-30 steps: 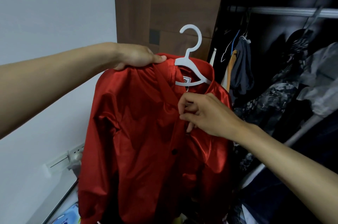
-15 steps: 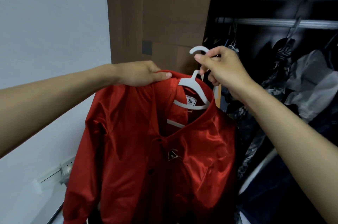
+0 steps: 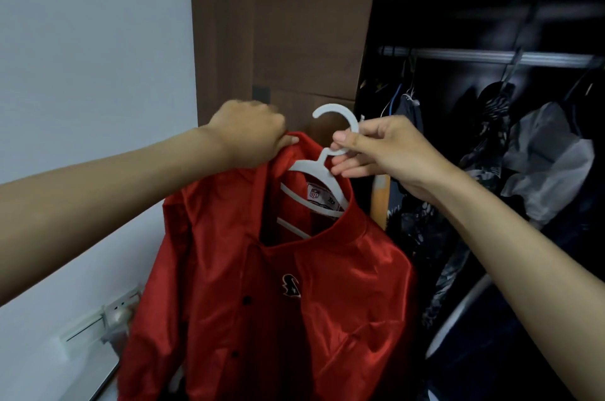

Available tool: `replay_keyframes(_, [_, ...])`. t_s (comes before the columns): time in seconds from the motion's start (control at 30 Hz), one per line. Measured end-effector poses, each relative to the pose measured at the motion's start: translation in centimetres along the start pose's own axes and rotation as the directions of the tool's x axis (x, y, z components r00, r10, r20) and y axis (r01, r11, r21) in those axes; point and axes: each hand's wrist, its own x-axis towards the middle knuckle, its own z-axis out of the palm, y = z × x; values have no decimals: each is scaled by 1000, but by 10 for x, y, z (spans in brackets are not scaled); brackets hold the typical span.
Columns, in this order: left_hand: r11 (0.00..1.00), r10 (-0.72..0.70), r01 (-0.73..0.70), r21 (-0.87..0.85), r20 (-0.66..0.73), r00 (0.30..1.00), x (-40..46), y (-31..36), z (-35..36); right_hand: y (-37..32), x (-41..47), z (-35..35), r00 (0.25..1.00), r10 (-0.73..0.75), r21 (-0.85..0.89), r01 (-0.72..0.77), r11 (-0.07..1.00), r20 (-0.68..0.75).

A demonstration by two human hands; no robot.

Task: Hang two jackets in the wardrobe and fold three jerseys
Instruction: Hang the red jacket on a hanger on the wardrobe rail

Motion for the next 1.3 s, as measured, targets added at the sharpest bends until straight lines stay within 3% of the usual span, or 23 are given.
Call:
replay_keyframes(0.03, [1000, -19, 19, 17, 10, 1000, 1, 4, -5, -2, 0, 3, 1000, -16, -31, 17, 999, 15])
replay_keyframes(0.1, [983, -59, 74, -168, 91, 994, 2, 14, -14, -5, 1, 9, 999, -44, -129, 46, 991, 22])
replay_keyframes(0.17, [853, -15, 139, -504, 243, 970, 3, 23, -20, -6, 2, 11, 998, -60, -227, 66, 972, 33])
replay_keyframes(0.23, [762, 32, 169, -626, 298, 954, 2, 27, -19, -3, 1, 10, 998, -50, -279, 59, 959, 40])
replay_keyframes(0.37, [889, -55, 136, -437, 193, 980, -1, 26, 1, 6, 1, 5, 995, -86, -349, 65, 935, -44])
replay_keyframes(0.53, [869, -66, 140, -474, 169, 983, -11, 38, 13, 14, 1, 3, 975, -203, -607, 106, 788, -93])
replay_keyframes(0.67, [984, -33, 32, -173, -1, 999, -33, 65, 16, 14, -3, 3, 961, -242, -609, 112, 785, -135])
replay_keyframes(0.73, [992, 31, -33, -119, -20, 999, -43, 77, 19, 10, -6, 3, 960, -249, -609, 122, 784, -128])
replay_keyframes(0.83, [982, 64, -54, -181, 54, 996, -47, 76, 24, 9, -9, 0, 967, -237, -625, 127, 770, -96])
replay_keyframes(0.93, [960, 20, 23, -279, 150, 988, -44, 64, 25, 9, -12, -9, 971, -210, -591, 104, 800, -113])
replay_keyframes(1.03, [837, 34, 79, -541, 195, 980, -39, 52, 23, 7, -13, -21, 972, -158, -446, 66, 893, -173])
replay_keyframes(1.1, [692, 68, 32, -721, 110, 992, -31, 43, 26, 4, -14, -29, 970, -139, -373, 56, 926, -198])
replay_keyframes(1.2, [680, 237, -178, -712, -16, 971, -17, 36, 38, -2, -15, -35, 970, -136, -348, 60, 936, -199])
replay_keyframes(1.3, [578, 233, -232, -782, -114, 966, -14, 35, 48, -8, -17, -46, 964, -138, -359, 50, 932, -225])
